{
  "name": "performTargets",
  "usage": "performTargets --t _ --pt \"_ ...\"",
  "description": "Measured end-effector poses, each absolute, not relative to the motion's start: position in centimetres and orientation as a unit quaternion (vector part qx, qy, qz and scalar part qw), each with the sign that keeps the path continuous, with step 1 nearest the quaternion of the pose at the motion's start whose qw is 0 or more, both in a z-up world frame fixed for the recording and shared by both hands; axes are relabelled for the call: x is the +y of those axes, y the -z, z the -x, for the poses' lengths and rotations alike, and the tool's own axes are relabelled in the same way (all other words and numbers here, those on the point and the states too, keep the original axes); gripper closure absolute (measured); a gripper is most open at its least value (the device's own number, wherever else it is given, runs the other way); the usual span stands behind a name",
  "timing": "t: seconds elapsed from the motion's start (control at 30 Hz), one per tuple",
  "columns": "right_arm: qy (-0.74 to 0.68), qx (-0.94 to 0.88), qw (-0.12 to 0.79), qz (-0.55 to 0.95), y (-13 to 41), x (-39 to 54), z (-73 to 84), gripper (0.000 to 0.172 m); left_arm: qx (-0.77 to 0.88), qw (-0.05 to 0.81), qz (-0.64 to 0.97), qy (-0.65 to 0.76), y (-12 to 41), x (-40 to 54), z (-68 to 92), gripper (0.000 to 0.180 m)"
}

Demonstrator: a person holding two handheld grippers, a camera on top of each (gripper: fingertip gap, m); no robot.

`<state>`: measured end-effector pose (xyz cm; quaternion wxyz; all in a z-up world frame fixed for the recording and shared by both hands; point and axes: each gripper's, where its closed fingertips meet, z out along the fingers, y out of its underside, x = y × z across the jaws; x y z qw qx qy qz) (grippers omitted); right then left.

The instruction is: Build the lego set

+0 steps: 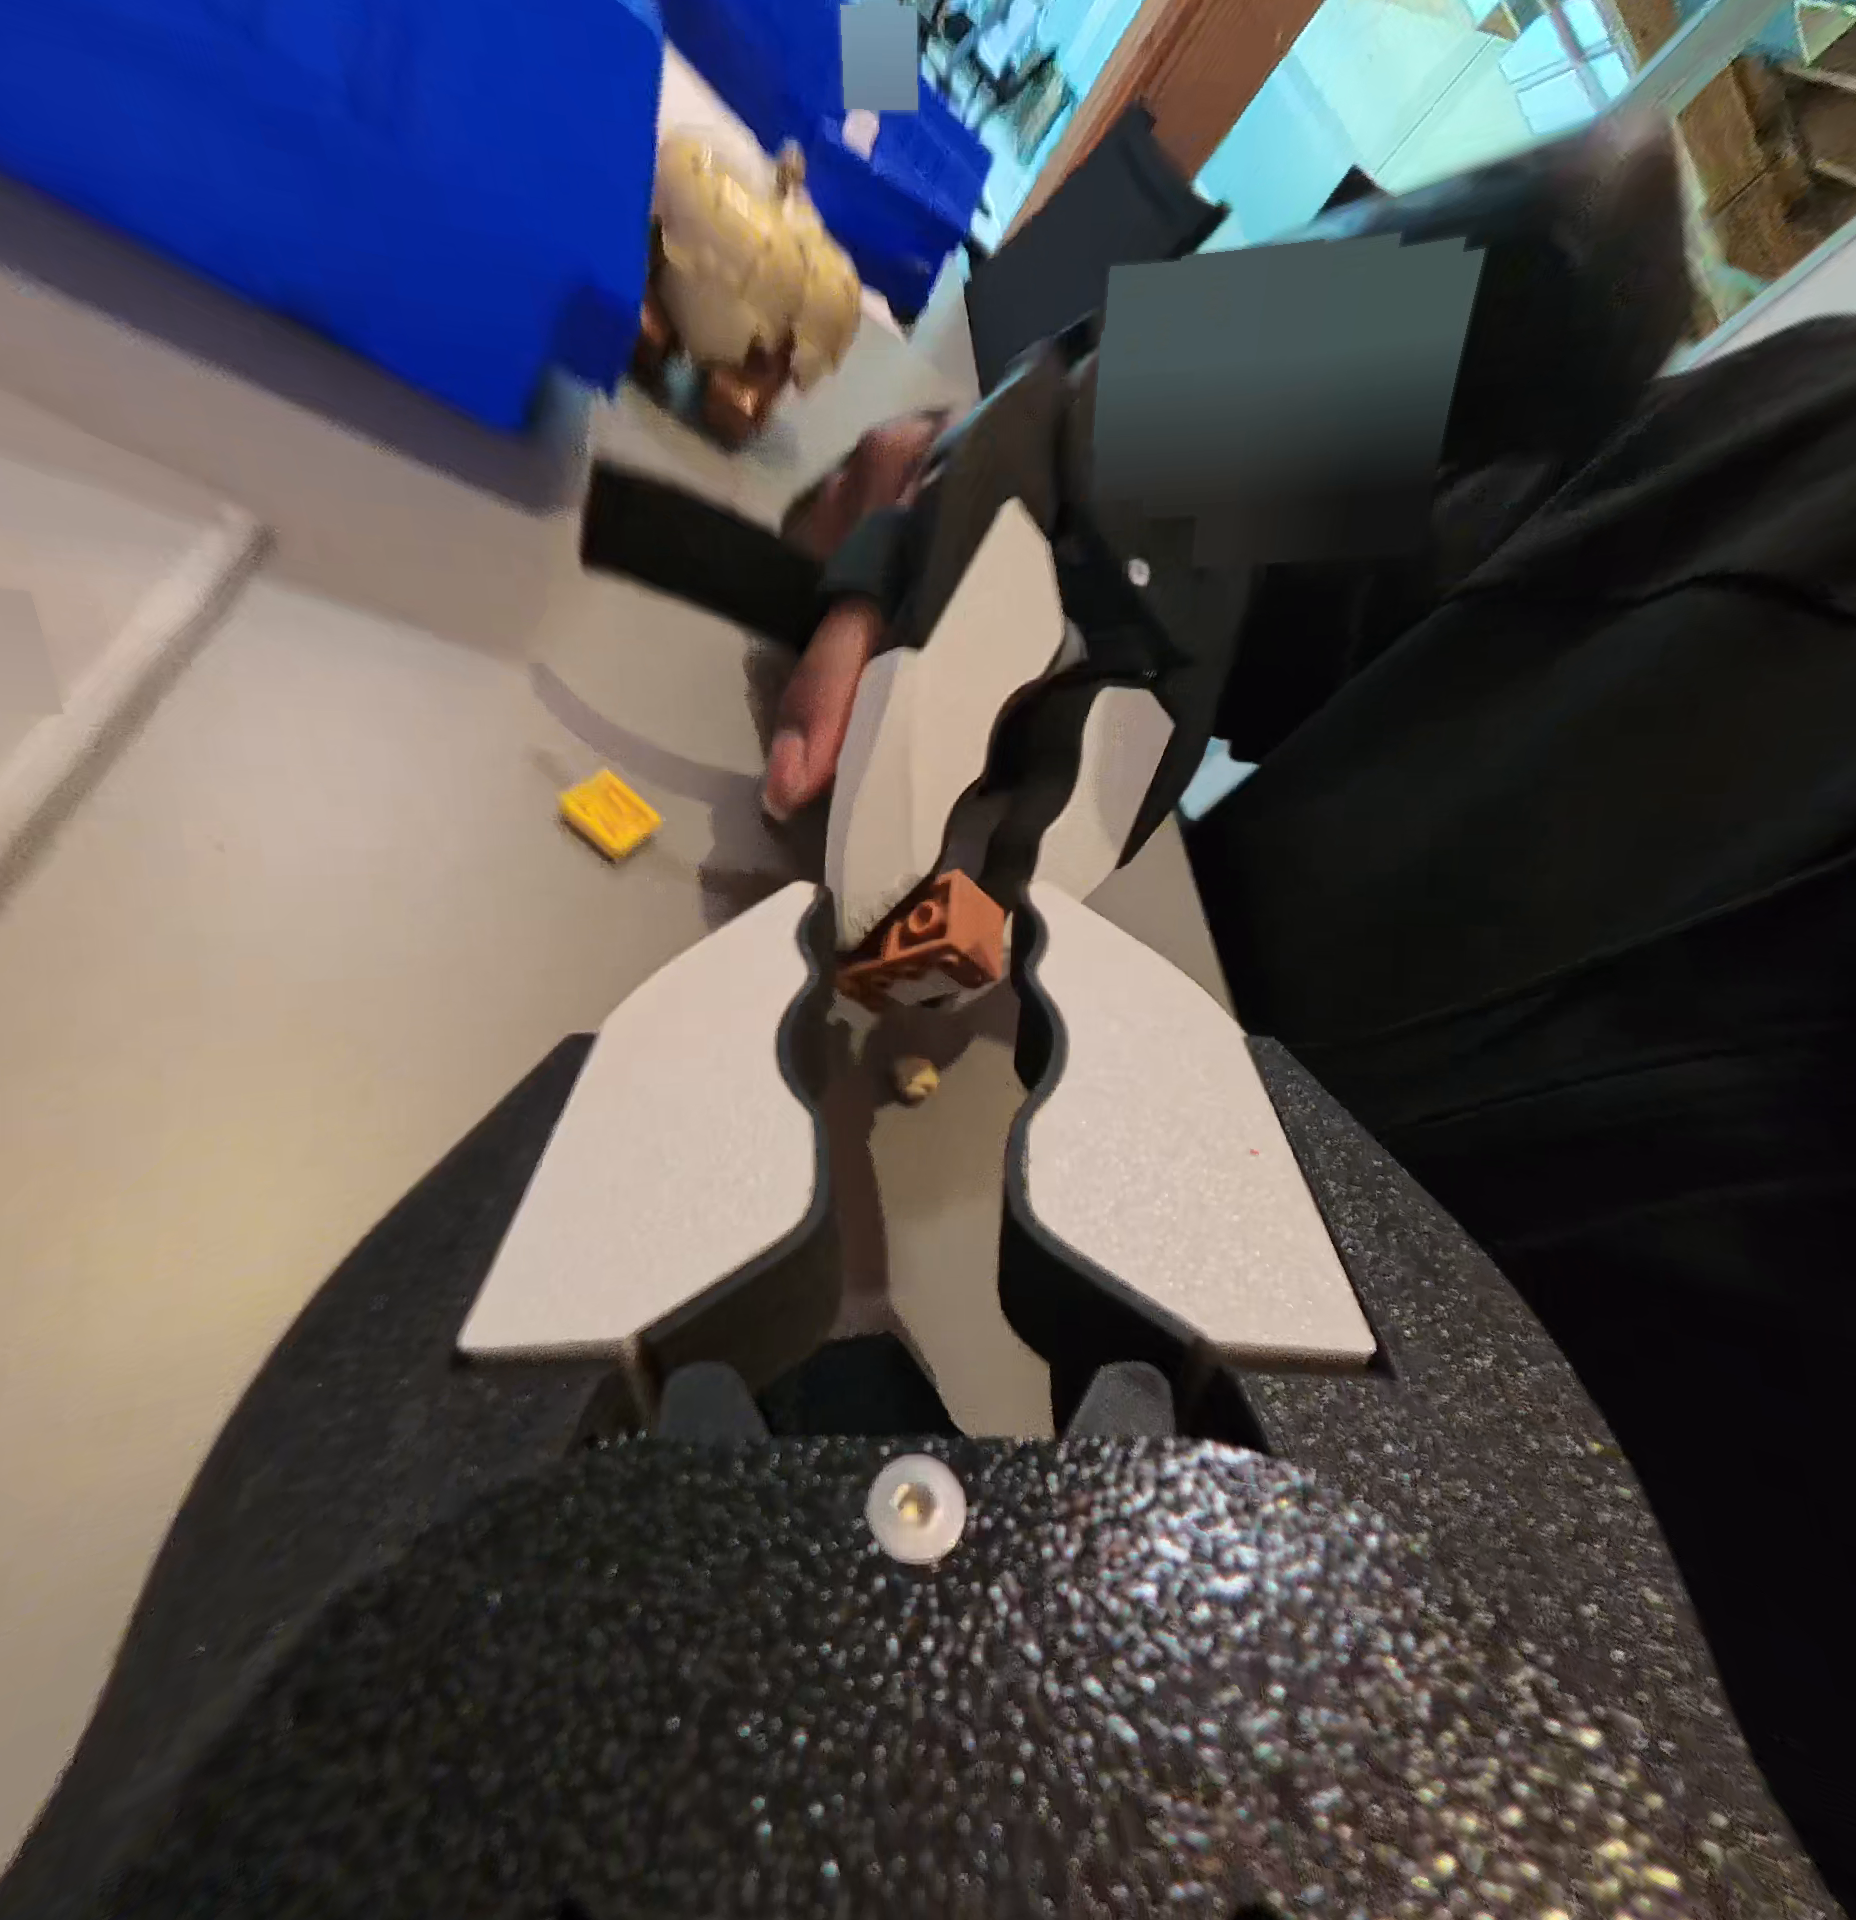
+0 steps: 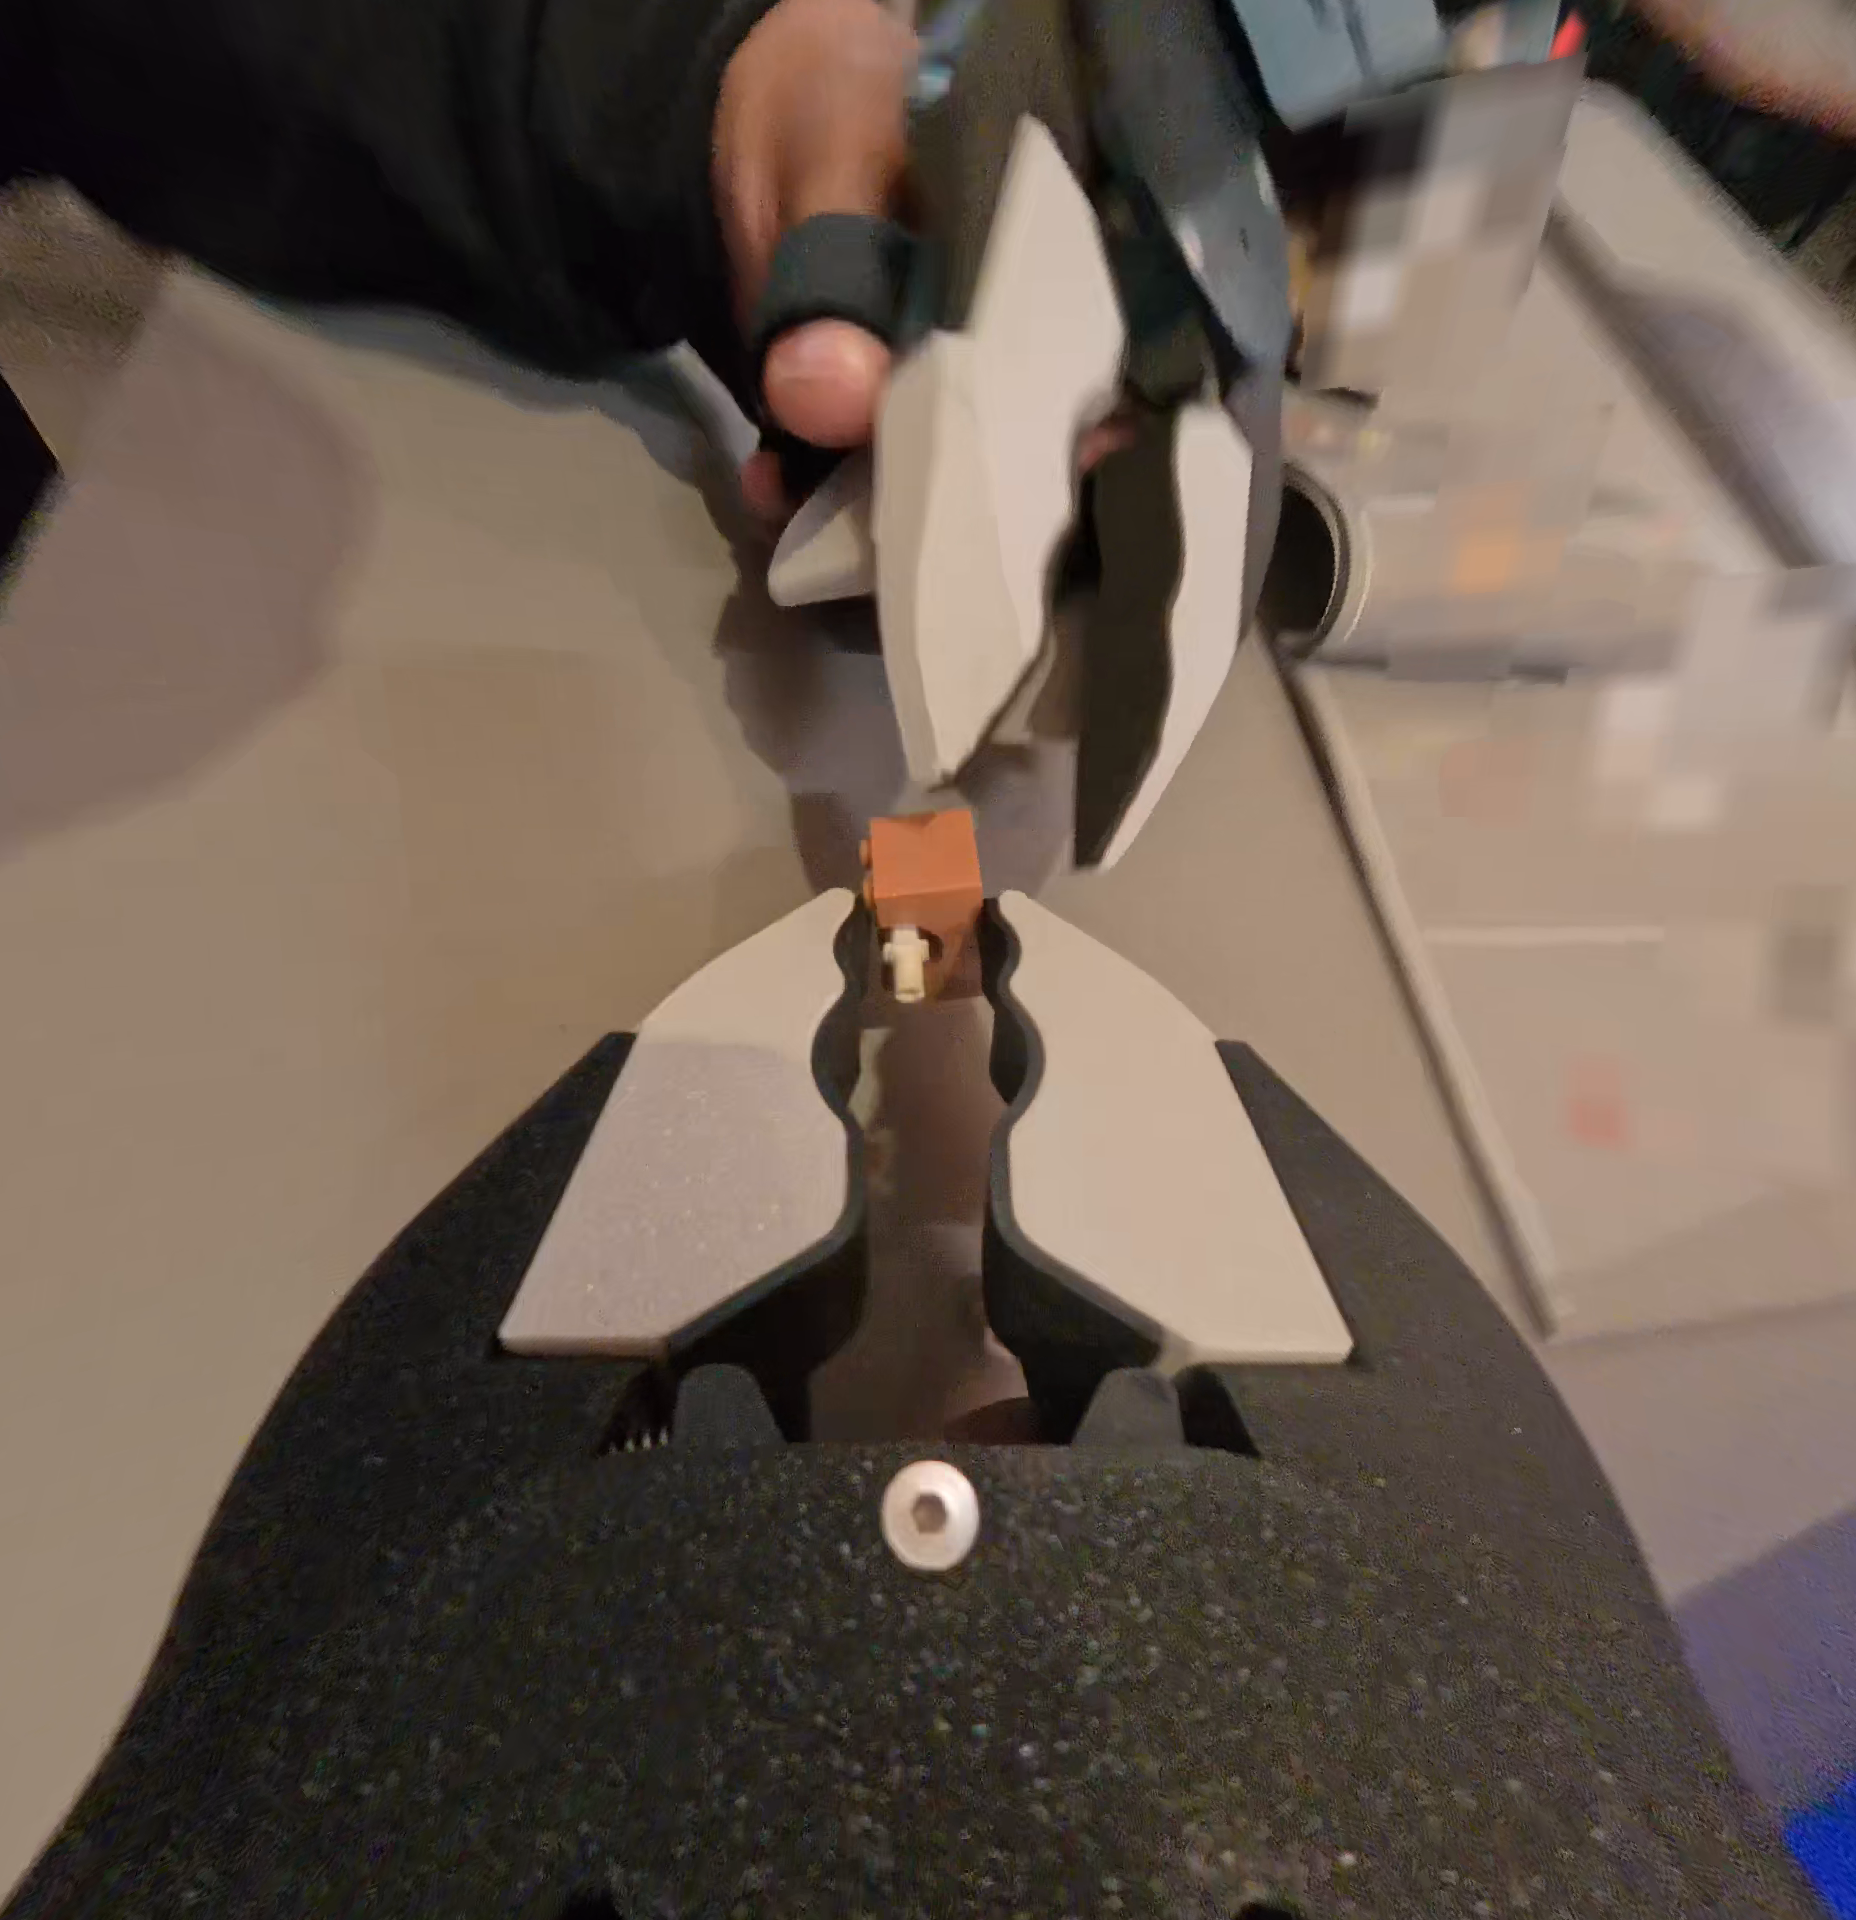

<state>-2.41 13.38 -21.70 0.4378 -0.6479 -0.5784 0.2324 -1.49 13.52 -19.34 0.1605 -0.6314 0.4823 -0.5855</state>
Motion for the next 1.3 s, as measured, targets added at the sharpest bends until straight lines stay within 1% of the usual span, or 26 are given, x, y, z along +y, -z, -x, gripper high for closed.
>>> performTargets --t 0.03,0.1,0.17,0.2,0.33,0.5,0.53,0.6,0.67,0.77,0.87,0.97,1.1,1.17,1.27,1.3 --pt "-0.269 -0.548 0.413 0.676 21.5 13.4 2.2 0.152 0.494 0.203 0.617 0.577 18.8 14.2 1.5 0.149" --pt "-0.343 -0.479 0.369 0.719 20.9 13.4 2.0 0.152 0.531 0.299 0.576 0.544 17.6 15.1 1.8 0.142" --pt "-0.415 -0.414 0.333 0.738 19.9 13.3 1.9 0.152 0.578 0.395 0.527 0.482 17.1 15.4 2.0 0.137" --pt "-0.449 -0.386 0.315 0.742 19.5 13.2 1.9 0.152 0.605 0.426 0.499 0.451 17.3 15.1 2.0 0.135" --pt "-0.552 -0.304 0.250 0.735 18.5 12.5 2.2 0.152 0.681 0.451 0.439 0.375 18.9 13.2 1.2 0.133" --pt "-0.594 -0.262 0.211 0.731 18.7 12.2 2.6 0.152 0.692 0.500 0.384 0.352 18.6 12.4 0.9 0.133" --pt "-0.600 -0.254 0.206 0.730 18.7 12.2 2.7 0.152 0.694 0.506 0.373 0.350 18.5 12.1 0.9 0.135" --pt "-0.604 -0.248 0.200 0.730 18.9 12.2 2.8 0.152 0.696 0.519 0.364 0.336 18.6 12.1 0.8 0.145" --pt "-0.591 -0.256 0.220 0.732 18.9 12.6 2.7 0.149 0.696 0.524 0.369 0.324 18.7 12.3 0.8 0.146" --pt "-0.539 -0.296 0.289 0.734 18.7 13.7 2.1 0.131 0.697 0.493 0.404 0.329 19.2 12.8 0.9 0.146" --pt "-0.442 -0.370 0.370 0.728 19.1 14.7 1.3 0.124 0.666 0.453 0.471 0.361 19.1 14.0 1.1 0.146" --pt "-0.359 -0.439 0.422 0.707 19.7 14.7 1.5 0.123 0.630 0.399 0.528 0.408 19.1 14.6 1.4 0.146" --pt "-0.271 -0.491 0.463 0.686 20.3 14.6 2.0 0.124 0.597 0.340 0.565 0.457 19.1 14.2 1.4 0.146" --pt "-0.256 -0.503 0.478 0.673 20.2 14.5 2.2 0.127 0.584 0.326 0.574 0.472 19.1 14.1 1.3 0.146" --pt "-0.247 -0.501 0.485 0.672 20.1 14.6 2.1 0.137 0.581 0.314 0.579 0.478 19.2 13.8 1.2 0.146" --pt "-0.246 -0.502 0.485 0.673 20.2 14.7 2.1 0.138 0.581 0.315 0.582 0.475 19.3 13.9 1.2 0.146"
